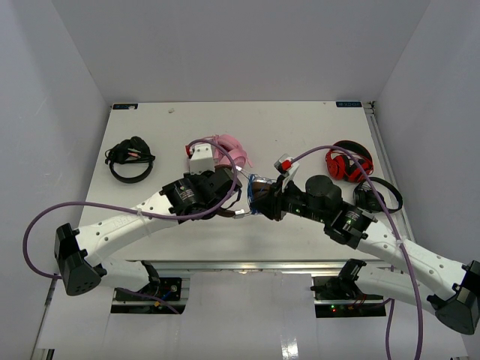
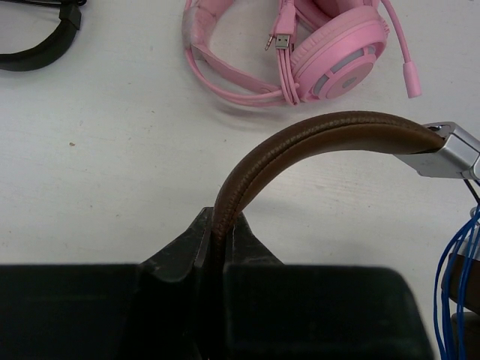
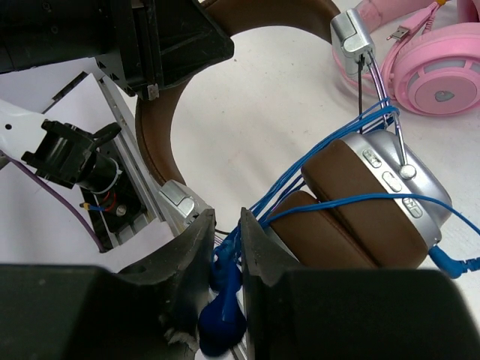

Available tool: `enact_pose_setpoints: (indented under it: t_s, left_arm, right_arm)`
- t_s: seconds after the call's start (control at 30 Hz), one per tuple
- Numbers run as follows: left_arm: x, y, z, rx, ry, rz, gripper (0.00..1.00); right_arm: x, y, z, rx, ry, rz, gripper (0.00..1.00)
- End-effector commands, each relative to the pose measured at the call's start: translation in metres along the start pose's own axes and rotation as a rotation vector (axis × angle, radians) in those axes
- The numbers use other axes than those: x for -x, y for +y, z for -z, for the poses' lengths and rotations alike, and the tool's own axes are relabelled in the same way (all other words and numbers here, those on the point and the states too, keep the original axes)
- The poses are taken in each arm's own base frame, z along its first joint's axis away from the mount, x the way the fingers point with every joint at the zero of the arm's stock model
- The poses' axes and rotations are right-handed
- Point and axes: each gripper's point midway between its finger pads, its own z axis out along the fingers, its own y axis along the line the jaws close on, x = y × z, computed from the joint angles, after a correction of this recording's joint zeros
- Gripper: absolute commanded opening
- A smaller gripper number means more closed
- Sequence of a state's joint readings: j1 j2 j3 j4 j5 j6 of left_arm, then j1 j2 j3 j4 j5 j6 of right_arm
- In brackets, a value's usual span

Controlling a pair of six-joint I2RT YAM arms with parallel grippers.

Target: Wrap the headphones

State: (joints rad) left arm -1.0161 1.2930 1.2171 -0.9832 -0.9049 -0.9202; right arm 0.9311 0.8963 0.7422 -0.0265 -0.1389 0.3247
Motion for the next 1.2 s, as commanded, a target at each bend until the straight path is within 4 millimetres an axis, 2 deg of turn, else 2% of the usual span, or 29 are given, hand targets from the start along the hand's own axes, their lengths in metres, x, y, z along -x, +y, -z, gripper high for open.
enact_pose_setpoints:
  t_s: [0.0, 0.23, 0.5, 0.93, 1.17]
  left_arm:
    - [0.035, 0.001, 0.003, 0.003, -0.116, 0.176, 0.00]
    - [0.037, 0.003, 0.002, 0.019, -0.129, 0.174, 0.00]
    - [0.040, 0.003, 0.003, 0.024, -0.133, 0.176, 0.00]
    - [0.041, 0.005, 0.006, 0.014, -0.130, 0.193, 0.00]
    - [0.033, 0.006, 0.001, 0.028, -0.122, 0.165, 0.00]
  right_arm:
    - [0.002, 0.009, 0.000, 0.018, -0.002, -0.017, 0.29]
    - [0.006, 0.005, -0.002, -0.023, 0.005, -0.013, 0.33]
    - [0.002, 0.003, -0.007, -0.078, 0.021, 0.001, 0.28]
    - [-0.004, -0.012, -0.001, -0.174, 0.001, 0.013, 0.26]
    - [0.008, -0.004, 0.010, -0.146, -0.046, 0.029, 0.34]
